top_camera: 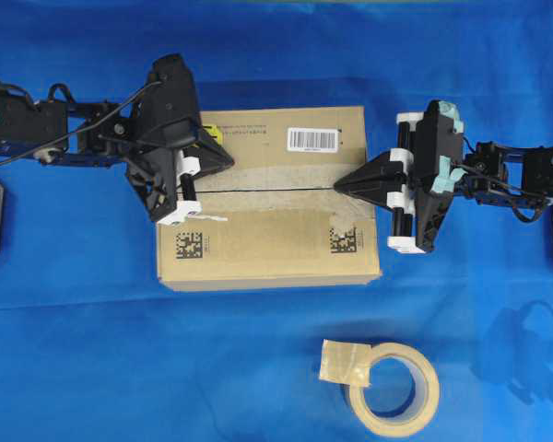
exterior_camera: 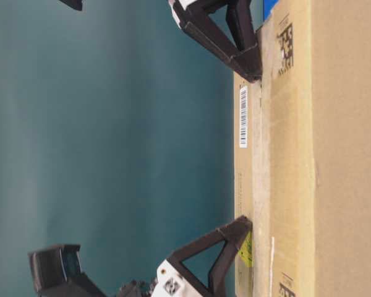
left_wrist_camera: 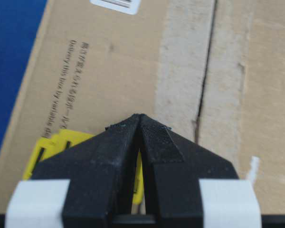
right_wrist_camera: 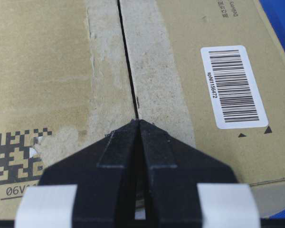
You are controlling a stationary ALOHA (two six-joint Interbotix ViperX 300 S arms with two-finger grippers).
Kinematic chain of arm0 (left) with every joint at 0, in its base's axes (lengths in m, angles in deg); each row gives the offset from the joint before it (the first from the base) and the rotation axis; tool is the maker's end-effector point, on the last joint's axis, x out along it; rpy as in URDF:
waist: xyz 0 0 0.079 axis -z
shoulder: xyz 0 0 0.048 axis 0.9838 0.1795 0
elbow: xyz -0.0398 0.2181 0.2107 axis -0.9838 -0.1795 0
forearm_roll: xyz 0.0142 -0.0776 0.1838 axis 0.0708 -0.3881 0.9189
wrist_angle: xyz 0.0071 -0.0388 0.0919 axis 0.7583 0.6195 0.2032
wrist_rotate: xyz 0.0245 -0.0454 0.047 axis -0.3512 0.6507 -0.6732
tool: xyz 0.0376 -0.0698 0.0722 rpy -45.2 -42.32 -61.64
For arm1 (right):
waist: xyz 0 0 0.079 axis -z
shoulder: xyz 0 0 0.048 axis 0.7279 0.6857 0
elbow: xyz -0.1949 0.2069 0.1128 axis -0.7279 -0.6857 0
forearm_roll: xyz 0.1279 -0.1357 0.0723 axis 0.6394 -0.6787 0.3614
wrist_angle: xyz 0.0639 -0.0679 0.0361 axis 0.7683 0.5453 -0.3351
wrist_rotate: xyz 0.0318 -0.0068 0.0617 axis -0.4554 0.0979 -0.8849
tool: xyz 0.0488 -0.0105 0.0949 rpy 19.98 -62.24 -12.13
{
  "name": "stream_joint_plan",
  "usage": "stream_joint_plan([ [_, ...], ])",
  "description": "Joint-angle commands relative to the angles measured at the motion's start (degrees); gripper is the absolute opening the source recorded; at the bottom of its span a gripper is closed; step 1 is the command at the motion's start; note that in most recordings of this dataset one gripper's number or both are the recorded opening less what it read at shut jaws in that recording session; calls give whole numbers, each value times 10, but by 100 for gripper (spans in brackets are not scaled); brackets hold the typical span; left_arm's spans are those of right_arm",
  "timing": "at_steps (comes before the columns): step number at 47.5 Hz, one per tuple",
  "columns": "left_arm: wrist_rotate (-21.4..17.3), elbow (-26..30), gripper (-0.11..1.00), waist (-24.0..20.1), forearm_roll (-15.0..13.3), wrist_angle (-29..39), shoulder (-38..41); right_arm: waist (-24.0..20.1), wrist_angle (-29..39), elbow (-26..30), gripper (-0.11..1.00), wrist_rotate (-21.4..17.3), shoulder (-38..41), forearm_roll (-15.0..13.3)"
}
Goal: Close the cardboard box.
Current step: 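Press both grippers down along the closed flap seam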
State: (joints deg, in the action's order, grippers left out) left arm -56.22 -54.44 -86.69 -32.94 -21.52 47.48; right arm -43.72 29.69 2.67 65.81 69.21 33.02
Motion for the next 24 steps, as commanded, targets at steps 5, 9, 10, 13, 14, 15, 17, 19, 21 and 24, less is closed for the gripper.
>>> stream_joint_plan([
  [5, -2, -27, 0, 18, -1, -54, -35, 3, -4, 4, 0, 1, 1, 2],
  [9, -2, -44, 0, 21, 0, -75, -48, 4, -4, 4, 0, 1, 1, 3],
  [10, -2, -47, 0, 21, -1, -79, -53, 4, -4, 4, 0, 1, 1, 3],
  [13, -2, -60, 0, 23, -1, -97, -62, 4, -4, 4, 0, 0, 1, 3],
  [14, -2, -63, 0, 24, -1, -104, -66, 4, -4, 4, 0, 0, 1, 4],
  [15, -3, -67, 0, 25, -1, -111, -69, 4, -4, 4, 0, 0, 2, 3],
  [17, -3, -76, 0, 25, -1, -126, -76, 4, -4, 4, 0, 0, 1, 3],
  [19, -6, -86, 0, 25, -1, -146, -84, 4, -4, 4, 0, 0, 2, 4],
  [21, -10, -96, 0, 25, 0, -167, -91, 4, -4, 4, 0, -1, 1, 4],
  [24, -14, -111, 0, 25, 0, -206, -95, 4, -4, 4, 0, -1, 2, 4],
])
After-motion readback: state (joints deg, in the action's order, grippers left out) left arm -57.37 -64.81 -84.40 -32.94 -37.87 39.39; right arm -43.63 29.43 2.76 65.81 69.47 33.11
